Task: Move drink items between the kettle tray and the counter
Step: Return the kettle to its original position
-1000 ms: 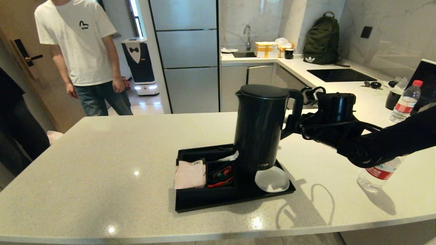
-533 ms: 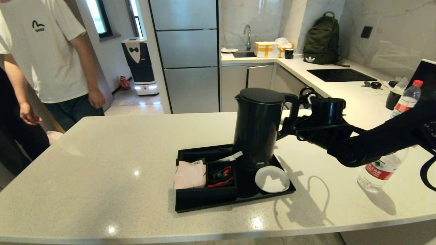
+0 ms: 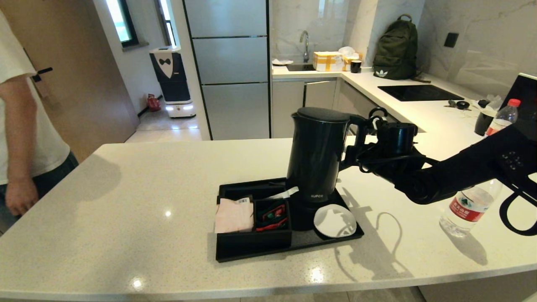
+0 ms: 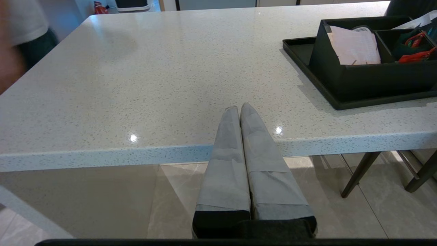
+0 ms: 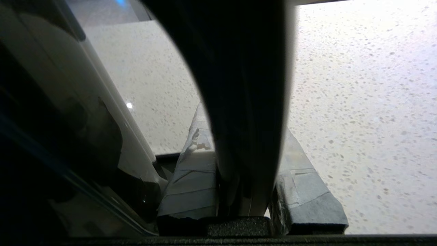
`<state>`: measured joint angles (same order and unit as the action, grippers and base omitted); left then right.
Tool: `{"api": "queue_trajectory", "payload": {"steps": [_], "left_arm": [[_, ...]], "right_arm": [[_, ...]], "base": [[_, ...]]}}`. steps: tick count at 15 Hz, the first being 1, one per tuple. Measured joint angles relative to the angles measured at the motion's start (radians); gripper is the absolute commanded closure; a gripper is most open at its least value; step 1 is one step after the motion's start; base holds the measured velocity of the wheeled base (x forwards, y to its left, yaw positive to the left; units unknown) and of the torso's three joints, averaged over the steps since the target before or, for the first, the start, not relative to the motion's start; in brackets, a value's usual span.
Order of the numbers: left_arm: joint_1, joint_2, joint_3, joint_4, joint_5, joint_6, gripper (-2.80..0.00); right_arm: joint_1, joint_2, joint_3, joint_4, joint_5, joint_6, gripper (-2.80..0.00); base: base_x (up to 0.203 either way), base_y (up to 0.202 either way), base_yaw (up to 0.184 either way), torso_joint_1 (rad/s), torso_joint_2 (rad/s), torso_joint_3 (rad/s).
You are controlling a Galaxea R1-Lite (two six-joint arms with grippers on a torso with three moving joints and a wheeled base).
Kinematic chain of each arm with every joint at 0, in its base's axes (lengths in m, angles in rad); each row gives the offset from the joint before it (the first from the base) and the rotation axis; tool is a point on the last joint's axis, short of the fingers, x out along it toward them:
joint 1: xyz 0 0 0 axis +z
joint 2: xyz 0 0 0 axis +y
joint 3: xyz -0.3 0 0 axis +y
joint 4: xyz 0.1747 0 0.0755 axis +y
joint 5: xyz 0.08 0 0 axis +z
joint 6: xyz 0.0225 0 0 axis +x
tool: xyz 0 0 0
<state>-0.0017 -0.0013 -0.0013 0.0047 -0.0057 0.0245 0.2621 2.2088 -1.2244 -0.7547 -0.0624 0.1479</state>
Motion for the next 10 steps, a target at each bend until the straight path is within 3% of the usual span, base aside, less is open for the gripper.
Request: {"api": "queue_trajectory", "payload": {"steps": [6, 10], "left_arm": [[0.000, 0.000, 0.000, 0.000, 0.000, 0.000, 0.00], [0.000, 0.000, 0.000, 0.000, 0.000, 0.000, 0.00]], "right_arm": [[0.000, -0.043, 0.038, 0.008, 0.002, -0.075, 0.00], [0.000, -0.056, 0.041, 0.012, 0.001, -0.081, 0.00]], "base": [[0.000, 0.000, 0.000, 0.000, 0.00, 0.000], [0.000, 0.000, 0.000, 0.000, 0.00, 0.000]]}}
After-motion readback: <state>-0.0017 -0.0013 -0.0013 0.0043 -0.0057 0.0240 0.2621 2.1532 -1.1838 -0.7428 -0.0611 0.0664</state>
